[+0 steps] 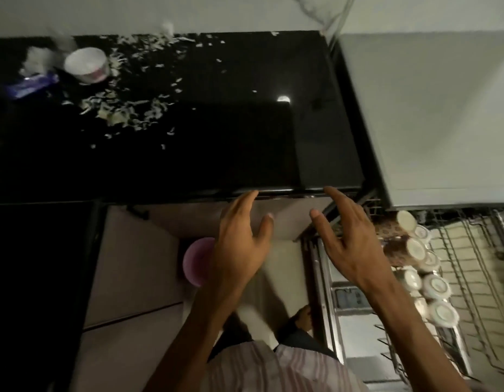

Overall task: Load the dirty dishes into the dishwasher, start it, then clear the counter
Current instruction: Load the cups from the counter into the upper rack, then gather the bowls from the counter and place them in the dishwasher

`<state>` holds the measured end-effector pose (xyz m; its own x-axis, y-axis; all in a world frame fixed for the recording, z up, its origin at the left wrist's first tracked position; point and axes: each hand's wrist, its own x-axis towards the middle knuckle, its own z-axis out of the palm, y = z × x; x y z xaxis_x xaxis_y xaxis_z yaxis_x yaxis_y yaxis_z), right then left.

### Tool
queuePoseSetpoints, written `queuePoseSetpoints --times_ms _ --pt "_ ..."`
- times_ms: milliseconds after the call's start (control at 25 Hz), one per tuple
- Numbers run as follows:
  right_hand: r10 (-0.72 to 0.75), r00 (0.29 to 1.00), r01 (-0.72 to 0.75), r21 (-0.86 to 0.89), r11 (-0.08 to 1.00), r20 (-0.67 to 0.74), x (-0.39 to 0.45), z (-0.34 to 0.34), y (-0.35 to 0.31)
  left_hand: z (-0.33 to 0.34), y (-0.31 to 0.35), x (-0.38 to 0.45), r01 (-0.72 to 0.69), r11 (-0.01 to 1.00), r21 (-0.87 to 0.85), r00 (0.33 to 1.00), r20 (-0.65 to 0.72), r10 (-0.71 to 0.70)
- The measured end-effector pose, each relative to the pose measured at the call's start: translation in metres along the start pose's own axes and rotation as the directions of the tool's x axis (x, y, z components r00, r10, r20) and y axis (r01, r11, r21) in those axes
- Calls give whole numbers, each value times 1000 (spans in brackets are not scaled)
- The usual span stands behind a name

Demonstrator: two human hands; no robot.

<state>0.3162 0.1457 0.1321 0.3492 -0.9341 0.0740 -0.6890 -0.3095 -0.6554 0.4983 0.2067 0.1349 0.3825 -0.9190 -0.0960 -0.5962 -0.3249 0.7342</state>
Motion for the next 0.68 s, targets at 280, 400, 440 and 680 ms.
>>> queuePoseSetpoints --times_ms 280,400,440,680 --pt "-110 988 103 66 993 112 8 68 -90 -90 -68 -17 121 989 -90 982 -132 -133" --pt "-162 978 153 75 985 131 12 87 -116 -109 -84 -21 130 986 -108 972 -184 -148" --pt "-179 974 169 83 982 140 14 93 -125 -115 -90 -22 137 984 -111 968 -196 -157" --pt "-251 948 225 149 963 197 29 119 -167 -143 -109 -21 169 971 -170 939 -273 -211"
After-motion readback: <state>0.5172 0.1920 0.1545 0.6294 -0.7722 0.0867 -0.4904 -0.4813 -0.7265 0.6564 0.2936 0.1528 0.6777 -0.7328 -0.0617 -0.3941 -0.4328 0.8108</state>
